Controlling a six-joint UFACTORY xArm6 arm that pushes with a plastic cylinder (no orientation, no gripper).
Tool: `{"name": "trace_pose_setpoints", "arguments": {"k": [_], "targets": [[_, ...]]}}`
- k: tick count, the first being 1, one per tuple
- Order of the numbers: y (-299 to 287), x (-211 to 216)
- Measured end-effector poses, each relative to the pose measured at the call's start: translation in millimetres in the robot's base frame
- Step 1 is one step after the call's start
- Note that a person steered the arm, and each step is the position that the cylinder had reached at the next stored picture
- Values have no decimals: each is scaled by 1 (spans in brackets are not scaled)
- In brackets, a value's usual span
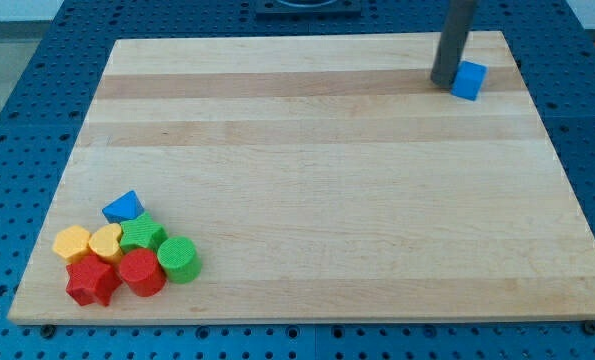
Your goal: Move your arm below the green circle
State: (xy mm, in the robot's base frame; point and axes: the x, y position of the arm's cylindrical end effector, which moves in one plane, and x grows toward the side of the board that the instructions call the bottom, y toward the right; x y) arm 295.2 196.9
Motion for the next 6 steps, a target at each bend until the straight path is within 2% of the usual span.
{"name": "trace_pose_setpoints", "arguments": {"k": [2, 4, 6], "targets": [[-8, 0], [-113, 10], [-210, 44]]}}
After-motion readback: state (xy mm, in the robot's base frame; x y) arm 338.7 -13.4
